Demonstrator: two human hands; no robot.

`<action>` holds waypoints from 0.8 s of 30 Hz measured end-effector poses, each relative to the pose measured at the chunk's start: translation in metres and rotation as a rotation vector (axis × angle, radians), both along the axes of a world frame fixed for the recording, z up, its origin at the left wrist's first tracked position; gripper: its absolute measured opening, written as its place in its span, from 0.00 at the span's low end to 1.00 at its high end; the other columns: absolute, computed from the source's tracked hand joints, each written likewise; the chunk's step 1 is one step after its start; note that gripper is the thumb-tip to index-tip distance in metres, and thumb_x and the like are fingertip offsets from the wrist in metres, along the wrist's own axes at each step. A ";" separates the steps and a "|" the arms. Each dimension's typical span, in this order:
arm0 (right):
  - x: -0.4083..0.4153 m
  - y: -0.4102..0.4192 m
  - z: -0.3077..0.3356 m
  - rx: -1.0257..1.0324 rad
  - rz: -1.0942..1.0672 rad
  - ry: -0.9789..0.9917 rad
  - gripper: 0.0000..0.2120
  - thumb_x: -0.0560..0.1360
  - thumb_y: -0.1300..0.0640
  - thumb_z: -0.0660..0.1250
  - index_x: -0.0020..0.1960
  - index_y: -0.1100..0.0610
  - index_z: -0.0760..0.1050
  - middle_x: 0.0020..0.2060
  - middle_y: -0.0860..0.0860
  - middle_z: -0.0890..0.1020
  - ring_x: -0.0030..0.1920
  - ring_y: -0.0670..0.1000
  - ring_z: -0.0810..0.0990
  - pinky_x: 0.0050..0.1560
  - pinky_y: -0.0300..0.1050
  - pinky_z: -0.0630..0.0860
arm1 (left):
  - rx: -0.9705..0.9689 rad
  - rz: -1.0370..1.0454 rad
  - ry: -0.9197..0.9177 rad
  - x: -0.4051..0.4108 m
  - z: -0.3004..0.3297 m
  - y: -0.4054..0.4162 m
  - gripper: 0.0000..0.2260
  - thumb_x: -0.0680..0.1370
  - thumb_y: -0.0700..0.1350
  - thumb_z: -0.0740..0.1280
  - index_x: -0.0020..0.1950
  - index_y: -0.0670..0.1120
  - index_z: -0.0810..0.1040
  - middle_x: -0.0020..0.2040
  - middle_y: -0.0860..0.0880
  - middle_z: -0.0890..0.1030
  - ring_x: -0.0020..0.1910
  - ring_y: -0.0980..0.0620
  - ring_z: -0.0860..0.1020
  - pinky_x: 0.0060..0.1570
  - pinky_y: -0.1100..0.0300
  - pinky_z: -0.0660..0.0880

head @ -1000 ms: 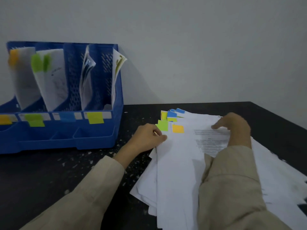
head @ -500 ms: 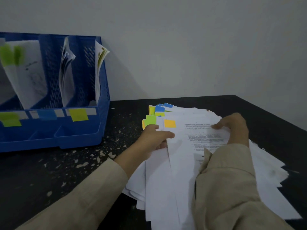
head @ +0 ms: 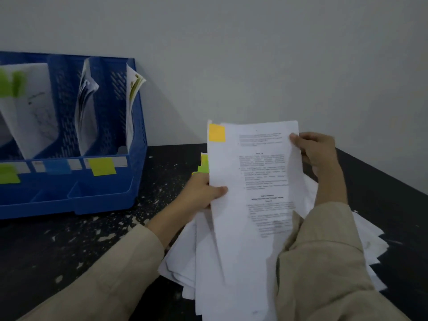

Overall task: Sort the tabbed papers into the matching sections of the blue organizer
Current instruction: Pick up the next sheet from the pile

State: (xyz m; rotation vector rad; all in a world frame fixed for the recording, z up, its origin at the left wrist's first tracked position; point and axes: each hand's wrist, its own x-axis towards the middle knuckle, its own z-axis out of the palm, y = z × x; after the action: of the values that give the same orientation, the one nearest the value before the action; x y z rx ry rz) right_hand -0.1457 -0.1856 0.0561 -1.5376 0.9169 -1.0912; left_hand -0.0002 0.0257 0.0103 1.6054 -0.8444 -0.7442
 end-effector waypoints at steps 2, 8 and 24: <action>0.004 0.005 0.011 -0.024 0.106 -0.061 0.03 0.75 0.60 0.68 0.43 0.59 0.78 0.40 0.52 0.82 0.39 0.50 0.82 0.44 0.45 0.81 | -0.062 0.119 -0.090 0.014 0.007 0.003 0.12 0.77 0.38 0.66 0.60 0.40 0.77 0.56 0.45 0.81 0.52 0.48 0.80 0.53 0.53 0.78; 0.029 0.027 0.032 -0.038 0.438 0.006 0.08 0.75 0.61 0.68 0.54 0.59 0.75 0.46 0.53 0.84 0.45 0.53 0.84 0.41 0.46 0.82 | -0.275 0.346 -0.272 0.053 0.037 0.022 0.08 0.80 0.45 0.64 0.57 0.46 0.78 0.48 0.51 0.81 0.45 0.54 0.79 0.42 0.63 0.77; 0.150 0.168 0.063 -0.342 0.900 -0.040 0.39 0.73 0.70 0.67 0.72 0.44 0.52 0.52 0.51 0.80 0.46 0.51 0.84 0.42 0.45 0.82 | -0.452 0.828 -0.676 0.135 0.103 0.179 0.09 0.79 0.44 0.65 0.38 0.46 0.75 0.33 0.56 0.75 0.27 0.67 0.72 0.30 0.70 0.69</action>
State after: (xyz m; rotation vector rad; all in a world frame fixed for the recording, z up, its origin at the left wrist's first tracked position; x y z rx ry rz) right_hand 0.0043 -0.0174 0.1189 -1.9034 -0.0550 -0.6136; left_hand 0.1350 0.2044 0.1129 1.5877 -0.6404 0.5696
